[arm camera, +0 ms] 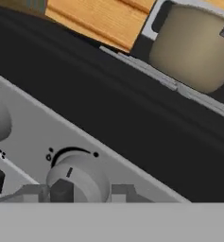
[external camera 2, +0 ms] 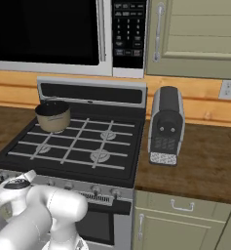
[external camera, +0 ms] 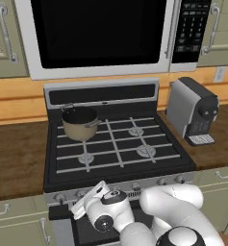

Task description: Turn off the rear left burner of the stove.

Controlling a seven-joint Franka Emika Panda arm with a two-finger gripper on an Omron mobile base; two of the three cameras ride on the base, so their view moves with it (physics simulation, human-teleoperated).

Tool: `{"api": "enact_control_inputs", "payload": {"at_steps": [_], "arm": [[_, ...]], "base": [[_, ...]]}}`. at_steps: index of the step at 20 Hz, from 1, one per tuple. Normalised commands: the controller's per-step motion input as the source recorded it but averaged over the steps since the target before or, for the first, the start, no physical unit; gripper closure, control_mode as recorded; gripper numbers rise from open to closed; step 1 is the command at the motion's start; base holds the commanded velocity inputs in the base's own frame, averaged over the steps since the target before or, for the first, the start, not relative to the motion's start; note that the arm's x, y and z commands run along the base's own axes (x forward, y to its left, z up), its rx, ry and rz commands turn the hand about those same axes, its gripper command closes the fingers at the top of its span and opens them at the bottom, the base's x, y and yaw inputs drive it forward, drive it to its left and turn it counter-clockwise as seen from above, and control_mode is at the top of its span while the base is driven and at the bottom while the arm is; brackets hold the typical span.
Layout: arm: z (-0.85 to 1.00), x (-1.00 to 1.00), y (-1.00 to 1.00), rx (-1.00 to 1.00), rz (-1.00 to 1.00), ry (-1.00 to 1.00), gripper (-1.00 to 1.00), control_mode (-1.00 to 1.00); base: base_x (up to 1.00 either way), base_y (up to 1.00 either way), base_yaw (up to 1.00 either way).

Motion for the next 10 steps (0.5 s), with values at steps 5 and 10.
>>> {"api": "enact_control_inputs", "payload": {"at_steps": [5, 10], "arm": [[0.26, 0.0, -0.15, 0.67, -0.2, 0.14, 1.0, -1.0], [0.35, -0.01, -0.11, 0.59, -0.25, 0.13, 1.0, -1.0]], "base": [[0.0, 0.0, 0.0], [0.0, 0.0, 0.0]]}}
